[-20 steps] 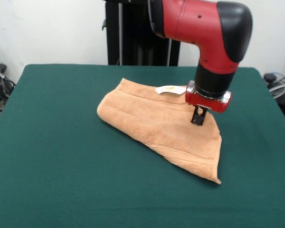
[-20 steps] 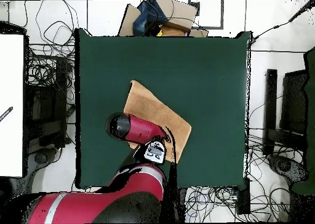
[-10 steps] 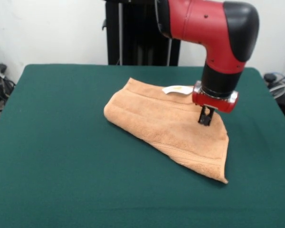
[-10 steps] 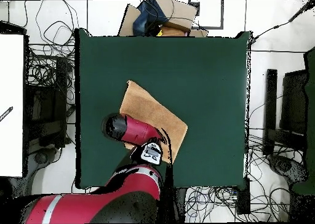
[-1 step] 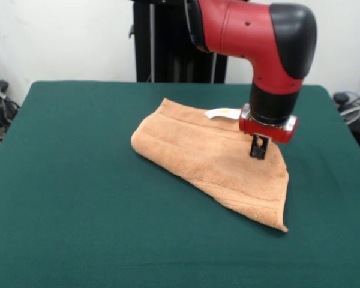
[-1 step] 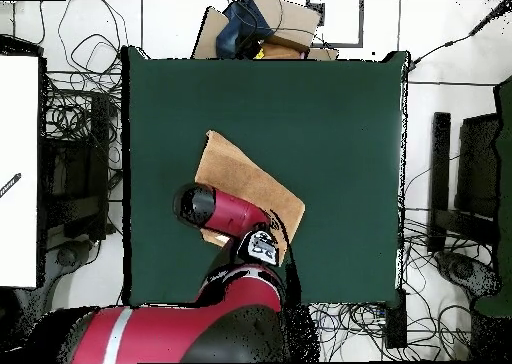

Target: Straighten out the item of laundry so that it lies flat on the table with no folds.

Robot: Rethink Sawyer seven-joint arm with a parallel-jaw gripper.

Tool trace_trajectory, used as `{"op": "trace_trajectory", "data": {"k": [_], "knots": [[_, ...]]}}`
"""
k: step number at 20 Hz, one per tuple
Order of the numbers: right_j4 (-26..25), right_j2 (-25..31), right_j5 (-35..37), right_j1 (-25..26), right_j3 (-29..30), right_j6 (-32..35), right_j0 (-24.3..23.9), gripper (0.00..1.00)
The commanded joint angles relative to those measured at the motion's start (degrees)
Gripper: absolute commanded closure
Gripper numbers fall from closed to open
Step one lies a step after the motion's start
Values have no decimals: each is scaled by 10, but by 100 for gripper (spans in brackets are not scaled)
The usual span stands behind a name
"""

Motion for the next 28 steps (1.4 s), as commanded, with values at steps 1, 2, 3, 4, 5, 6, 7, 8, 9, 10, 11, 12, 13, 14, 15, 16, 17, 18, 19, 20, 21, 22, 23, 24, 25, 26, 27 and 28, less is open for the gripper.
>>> {"op": "trace_trajectory", "data": {"k": [1,2,3,4,5,6,7,8,9,10,11,12,13,14,15,16,17,18,19,20,21,22,23,24,25,26,27,28], "knots": [[-50,89,-132,156,-56,52,-40,100],[-52,84,-127,165,-68,50,-39,100],[-57,78,-126,173,-79,48,-39,100],[-59,76,-125,178,-85,50,-39,100],[-60,73,-124,184,-92,51,-40,100],[-62,74,-125,186,-95,53,-43,100],[-64,75,-125,189,-99,56,-45,100],[-65,72,-126,188,-100,60,-42,100],[-67,68,-126,188,-102,65,-40,100],[-64,66,-125,185,-101,73,-36,100],[-64,63,-125,181,-99,79,-35,100],[-66,65,-123,179,-99,79,-35,100],[-67,67,-121,177,-98,79,-37,100],[-68,66,-119,175,-98,81,-35,100],[-69,66,-117,173,-98,82,-34,100],[-68,66,-115,172,-100,84,-32,100],[-67,67,-110,171,-101,85,-31,100],[-66,66,-110,169,-101,89,-29,100],[-65,66,-109,166,-100,92,-27,100],[-63,65,-112,162,-97,98,-24,100],[-59,62,-116,154,-91,107,-19,100],[-55,59,-112,143,-83,115,-13,100],[-51,56,-108,132,-75,123,-7,100],[-47,53,-104,121,-66,130,-1,100],[-45,52,-95,108,-57,133,1,100],[-41,48,-80,94,-51,135,4,100],[-38,42,-69,82,-47,138,7,100],[-39,38,-60,73,-45,137,8,100]]}}
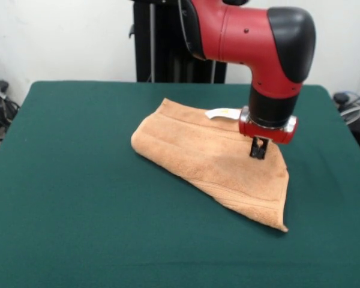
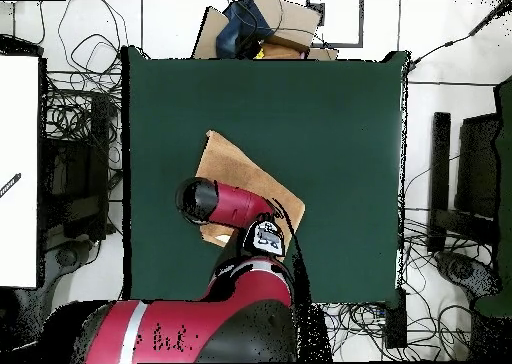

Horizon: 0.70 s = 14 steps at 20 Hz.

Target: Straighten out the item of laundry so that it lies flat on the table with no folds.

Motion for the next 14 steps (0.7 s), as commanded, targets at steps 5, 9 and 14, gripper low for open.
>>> {"op": "trace_trajectory", "data": {"k": [5,9,14], "knots": [[11,28,-101,62,-22,121,9,100],[7,16,-82,59,-32,112,10,100],[-10,0,-42,16,-12,90,-5,100]]}}
